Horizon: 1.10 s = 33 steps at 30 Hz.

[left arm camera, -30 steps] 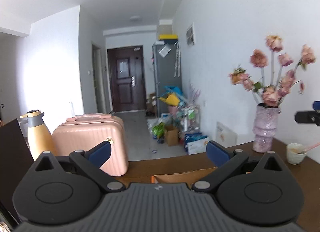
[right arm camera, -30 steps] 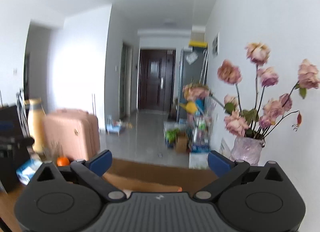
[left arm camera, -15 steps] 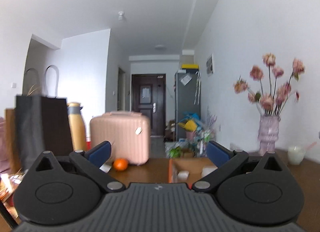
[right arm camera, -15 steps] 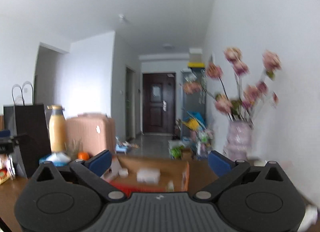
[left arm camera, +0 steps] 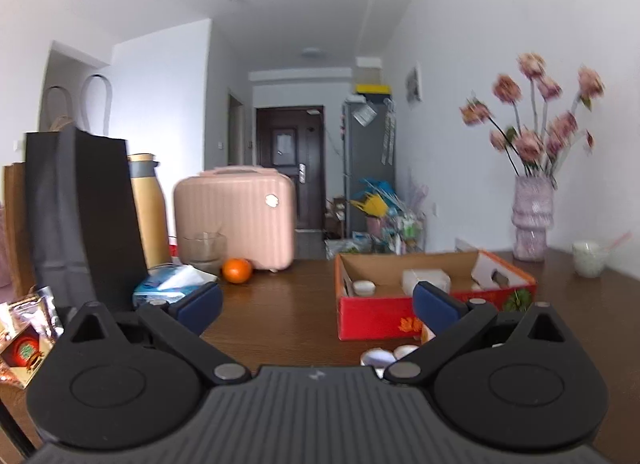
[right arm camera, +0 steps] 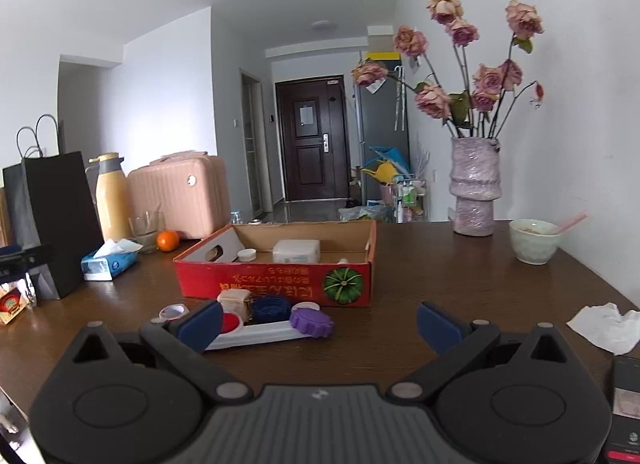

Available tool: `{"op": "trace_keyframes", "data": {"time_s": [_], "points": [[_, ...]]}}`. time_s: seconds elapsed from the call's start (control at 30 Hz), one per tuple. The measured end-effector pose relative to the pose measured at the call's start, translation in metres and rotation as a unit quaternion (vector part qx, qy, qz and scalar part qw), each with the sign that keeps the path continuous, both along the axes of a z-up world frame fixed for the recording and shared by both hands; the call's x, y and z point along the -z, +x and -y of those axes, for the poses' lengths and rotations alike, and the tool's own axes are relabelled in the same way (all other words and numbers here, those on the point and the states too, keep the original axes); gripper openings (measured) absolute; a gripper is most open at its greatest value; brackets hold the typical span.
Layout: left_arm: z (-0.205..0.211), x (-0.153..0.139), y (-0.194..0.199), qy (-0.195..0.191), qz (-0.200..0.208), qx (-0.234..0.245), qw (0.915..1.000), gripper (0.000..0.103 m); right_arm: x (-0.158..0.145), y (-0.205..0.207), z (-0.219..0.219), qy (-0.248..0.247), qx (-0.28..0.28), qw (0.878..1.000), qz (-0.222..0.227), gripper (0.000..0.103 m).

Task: Organize rigid objects
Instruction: 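Move both tools back over the cluster of small items on the table, then grasp the white tape roll with the left tool while the right tool grasps the purple cap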

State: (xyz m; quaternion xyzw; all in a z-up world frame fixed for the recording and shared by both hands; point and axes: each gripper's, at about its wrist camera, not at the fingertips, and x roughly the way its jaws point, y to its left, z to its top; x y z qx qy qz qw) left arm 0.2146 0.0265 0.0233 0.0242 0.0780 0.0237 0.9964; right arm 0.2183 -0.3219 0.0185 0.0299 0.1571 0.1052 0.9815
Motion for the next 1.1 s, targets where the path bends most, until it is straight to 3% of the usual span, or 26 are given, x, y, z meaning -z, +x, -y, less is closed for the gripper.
{"op": "trace_keyframes", "data": {"time_s": [0.1, 0.4, 0.53, 0.6, 0.73, 0.87, 0.9, 0.97, 1.1], "points": [[0.01, 0.008, 0.009, 0.029, -0.01, 0.008, 0.9995, 0.103, 0.007, 0.011, -0.007, -0.006, -0.002, 1.0, -0.014, 0.103], [0.027, 0.038, 0.056, 0.041, -0.076, 0.033, 0.9957, 0.103, 0.034, 0.063, -0.004, -0.002, -0.001, 0.998, -0.062, 0.102], [0.036, 0.05, 0.084, 0.024, -0.118, 0.06, 0.9909, 0.103, 0.043, 0.098, -0.004, 0.002, 0.002, 0.996, -0.092, 0.1], [0.039, 0.056, 0.096, 0.026, -0.119, 0.08, 0.9893, 0.103, 0.045, 0.117, -0.008, 0.003, -0.001, 0.994, -0.107, 0.097], [0.041, 0.062, 0.133, 0.024, -0.158, 0.067, 0.9849, 0.103, 0.052, 0.148, -0.02, -0.006, -0.024, 0.995, -0.098, 0.095], [0.026, 0.069, 0.167, -0.04, -0.209, 0.054, 0.9757, 0.103, 0.066, 0.181, -0.03, -0.005, -0.044, 0.99, -0.133, 0.081], [0.021, 0.072, 0.175, -0.063, -0.226, 0.051, 0.9709, 0.101, 0.069, 0.189, -0.032, -0.003, -0.047, 0.988, -0.146, 0.077], [0.012, 0.079, 0.186, -0.092, -0.25, 0.05, 0.9627, 0.087, 0.076, 0.2, -0.034, 0.007, -0.052, 0.985, -0.162, 0.073], [0.007, 0.089, 0.201, -0.092, -0.274, 0.045, 0.9562, 0.067, 0.085, 0.212, -0.034, 0.03, -0.044, 0.983, -0.177, 0.063]]}}
